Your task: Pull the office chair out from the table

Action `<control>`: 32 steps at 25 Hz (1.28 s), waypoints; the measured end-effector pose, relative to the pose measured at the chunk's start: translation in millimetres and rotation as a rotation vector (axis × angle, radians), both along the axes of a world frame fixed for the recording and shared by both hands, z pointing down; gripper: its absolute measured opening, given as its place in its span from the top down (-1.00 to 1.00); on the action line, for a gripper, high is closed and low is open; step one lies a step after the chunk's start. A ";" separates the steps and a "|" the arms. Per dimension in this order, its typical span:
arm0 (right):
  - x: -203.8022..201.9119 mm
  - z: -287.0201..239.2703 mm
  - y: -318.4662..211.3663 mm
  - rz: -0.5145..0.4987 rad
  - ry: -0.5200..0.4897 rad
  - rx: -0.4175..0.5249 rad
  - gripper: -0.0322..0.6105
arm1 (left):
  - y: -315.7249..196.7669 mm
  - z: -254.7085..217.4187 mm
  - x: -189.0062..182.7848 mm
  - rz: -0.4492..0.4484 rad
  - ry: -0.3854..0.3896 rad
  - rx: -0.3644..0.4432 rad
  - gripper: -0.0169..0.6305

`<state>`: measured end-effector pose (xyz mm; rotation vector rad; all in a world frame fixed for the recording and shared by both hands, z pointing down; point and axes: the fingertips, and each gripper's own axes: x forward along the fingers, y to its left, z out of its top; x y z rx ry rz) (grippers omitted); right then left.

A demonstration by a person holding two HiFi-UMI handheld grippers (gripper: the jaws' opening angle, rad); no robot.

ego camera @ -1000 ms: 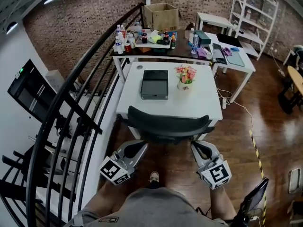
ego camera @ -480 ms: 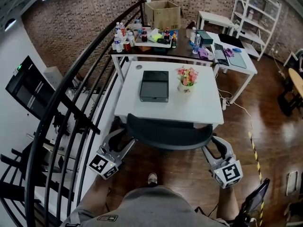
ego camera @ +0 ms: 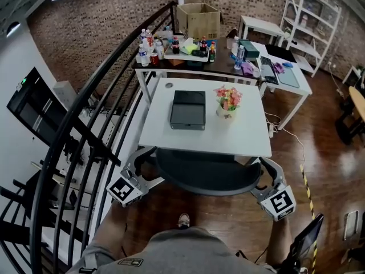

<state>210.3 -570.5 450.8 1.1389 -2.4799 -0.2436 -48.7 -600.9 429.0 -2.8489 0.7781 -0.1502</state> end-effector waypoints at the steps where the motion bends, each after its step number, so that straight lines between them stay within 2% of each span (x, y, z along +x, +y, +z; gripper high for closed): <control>1: -2.8 1.0 -2.5 -0.012 0.020 -0.007 -0.23 | -3.3 -0.4 2.2 0.011 -0.012 0.006 -0.16; 4: -13.6 4.5 -11.3 -0.056 0.097 -0.014 -0.26 | -13.8 1.7 10.6 0.047 -0.073 0.026 -0.19; 7: -26.3 7.2 -19.0 -0.102 0.180 -0.001 -0.26 | -20.3 4.0 22.6 0.105 -0.155 0.085 -0.19; 10: -38.7 5.7 -24.0 -0.141 0.238 0.012 -0.26 | -23.4 -1.0 33.8 0.161 -0.180 0.119 -0.19; 15: -49.6 3.6 -29.7 -0.193 0.224 0.001 -0.26 | -26.2 -4.6 51.2 0.258 -0.188 0.123 -0.17; 20: -51.1 0.6 -24.0 -0.223 0.180 -0.043 -0.01 | -15.1 -10.2 65.5 0.363 -0.176 0.124 0.13; 25: -50.6 -1.5 -15.4 -0.276 0.142 -0.078 0.24 | -11.7 -2.3 63.0 0.377 -0.208 0.112 0.22; 28: -51.3 -2.6 -14.5 -0.296 0.155 -0.085 0.30 | -9.9 -9.1 63.6 0.396 -0.185 0.087 0.26; 32: -51.8 -2.4 -8.5 -0.319 0.181 -0.090 0.38 | -3.7 -10.8 62.4 0.419 -0.194 0.085 0.31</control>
